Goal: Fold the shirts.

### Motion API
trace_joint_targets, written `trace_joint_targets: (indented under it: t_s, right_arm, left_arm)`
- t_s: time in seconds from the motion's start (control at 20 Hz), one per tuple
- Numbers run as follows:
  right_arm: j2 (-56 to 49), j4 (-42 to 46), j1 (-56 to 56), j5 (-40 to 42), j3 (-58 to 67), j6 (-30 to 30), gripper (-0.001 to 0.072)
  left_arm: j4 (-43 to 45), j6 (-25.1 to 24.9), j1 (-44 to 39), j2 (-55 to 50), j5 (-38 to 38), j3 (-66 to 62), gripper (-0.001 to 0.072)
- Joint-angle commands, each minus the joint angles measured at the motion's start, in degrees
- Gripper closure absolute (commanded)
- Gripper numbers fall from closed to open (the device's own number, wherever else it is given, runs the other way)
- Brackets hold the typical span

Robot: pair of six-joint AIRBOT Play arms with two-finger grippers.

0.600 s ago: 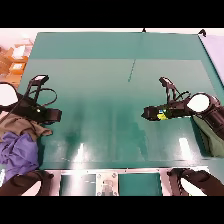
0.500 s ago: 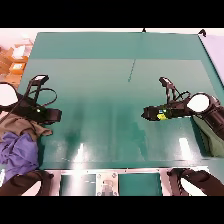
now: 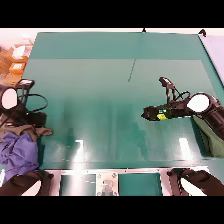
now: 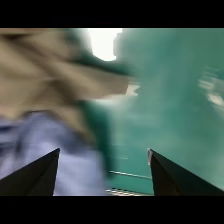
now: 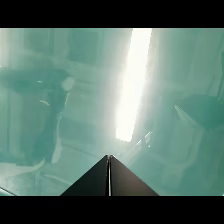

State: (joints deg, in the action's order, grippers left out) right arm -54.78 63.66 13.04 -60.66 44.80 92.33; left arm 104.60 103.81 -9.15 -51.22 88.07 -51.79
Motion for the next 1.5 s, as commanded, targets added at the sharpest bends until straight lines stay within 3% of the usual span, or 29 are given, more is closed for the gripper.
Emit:
trace_joint_targets:
  t_s: [0.0,0.25,0.45,0.5,0.6,0.65,0.85,1.1,1.25,1.35,1.4,1.45]
  right_arm:
    - [0.1,0.0,0.0,0.0,0.0,0.0,0.0696]
    - [0.1,0.0,0.0,0.0,0.0,0.0,0.0695]
    - [0.1,0.0,0.0,0.0,0.0,0.0,0.0696]
    - [0.1,0.0,0.0,0.0,0.0,0.0,0.0696]
    - [0.1,0.0,0.0,0.0,0.0,0.0,0.0696]
    - [0.1,0.0,0.0,0.0,0.0,0.0,0.0695]
    - [0.1,0.0,0.0,0.0,0.0,0.0,0.0696]
    - [0.1,0.0,0.0,0.0,0.0,0.0,0.0696]
    - [0.1,0.0,0.0,0.0,0.0,0.0,0.0696]
    - [0.1,0.0,0.0,0.0,0.0,0.0,0.0696]
    - [0.1,0.0,0.0,0.0,0.0,0.0,0.0696]
    - [0.1,0.0,0.0,0.0,0.0,0.0,0.0696]
  left_arm:
    - [7.5,0.7,6.8,0.0,-5.5,5.9,0.0077]
    - [4.7,-6.1,24.7,-5.0,-19.0,13.3,0.0076]
    - [0.5,-9.8,30.1,-13.6,-23.6,13.4,0.0093]
    - [0.6,-9.9,30.1,-15.7,-23.5,13.4,0.017]
    - [0.1,-11.8,30.1,-18.5,-23.0,13.2,0.0532]
    - [0.1,-13.0,30.1,-18.6,-23.1,12.8,0.0677]
    - [-1.7,-16.1,30.0,-18.1,-18.3,3.2,0.0677]
    - [-13.0,-23.7,30.0,-18.1,-9.2,-6.3,0.0677]
    - [-23.8,-28.5,30.0,-18.1,-9.2,-6.3,0.0677]
    - [-25.2,-29.1,30.0,-18.1,-9.7,-6.3,0.0675]
    - [-24.4,-28.8,30.0,-18.2,-9.7,-6.3,0.0464]
    - [-22.6,-26.3,30.0,-18.2,-10.2,-6.3,0.0088]
